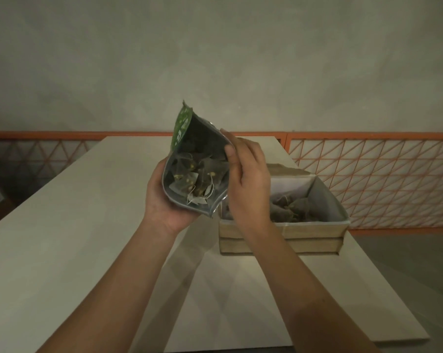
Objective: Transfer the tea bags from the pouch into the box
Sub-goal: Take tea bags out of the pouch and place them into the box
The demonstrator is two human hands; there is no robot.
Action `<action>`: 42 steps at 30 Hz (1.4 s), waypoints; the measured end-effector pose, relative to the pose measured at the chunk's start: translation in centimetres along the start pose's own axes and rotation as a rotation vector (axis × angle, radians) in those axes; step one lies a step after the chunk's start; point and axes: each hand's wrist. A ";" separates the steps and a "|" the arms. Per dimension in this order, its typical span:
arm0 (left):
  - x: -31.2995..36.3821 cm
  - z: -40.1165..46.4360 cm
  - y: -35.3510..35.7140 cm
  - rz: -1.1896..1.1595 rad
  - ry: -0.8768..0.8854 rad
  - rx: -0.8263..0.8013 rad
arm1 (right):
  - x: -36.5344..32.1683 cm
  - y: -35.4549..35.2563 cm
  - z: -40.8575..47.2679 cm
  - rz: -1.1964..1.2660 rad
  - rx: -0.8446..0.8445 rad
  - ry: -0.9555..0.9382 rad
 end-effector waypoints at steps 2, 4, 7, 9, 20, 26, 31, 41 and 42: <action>-0.2 -0.2 0.0 0.029 -0.013 0.006 | 0.0 -0.2 -0.2 -0.047 0.006 -0.025; -0.5 -0.3 -0.2 0.049 -0.029 0.062 | -0.1 -0.3 -0.5 -0.036 -0.001 -0.038; -0.7 -0.4 -0.6 0.035 -0.017 0.161 | -0.4 -0.7 -1.1 -0.065 -0.028 -0.057; -0.8 -0.5 -0.5 0.053 -0.012 0.187 | -0.4 -0.9 -1.3 -0.227 -0.081 -0.044; -1.5 -1.1 0.1 0.099 -0.030 0.165 | -0.7 -1.4 -1.5 -0.703 -0.229 0.086; -1.4 -1.0 0.0 0.076 -0.046 0.212 | -1.1 -4.1 -0.1 -0.194 -0.028 0.097; -1.4 -0.9 0.4 0.026 -0.035 0.146 | -2.4 -7.2 1.4 0.171 0.147 0.255; -1.4 -1.0 1.1 0.006 -0.032 0.023 | 1.8 -11.4 2.8 0.156 0.079 0.424; -1.4 -1.0 1.2 0.010 -0.028 0.020 | 2.3 -11.5 2.7 0.132 0.041 0.453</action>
Point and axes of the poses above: each hand's wrist, its own z-axis towards the middle knuckle, its own y-axis out of the palm, x = y × z, and after that the axes turned 8 degrees about z, right-handed
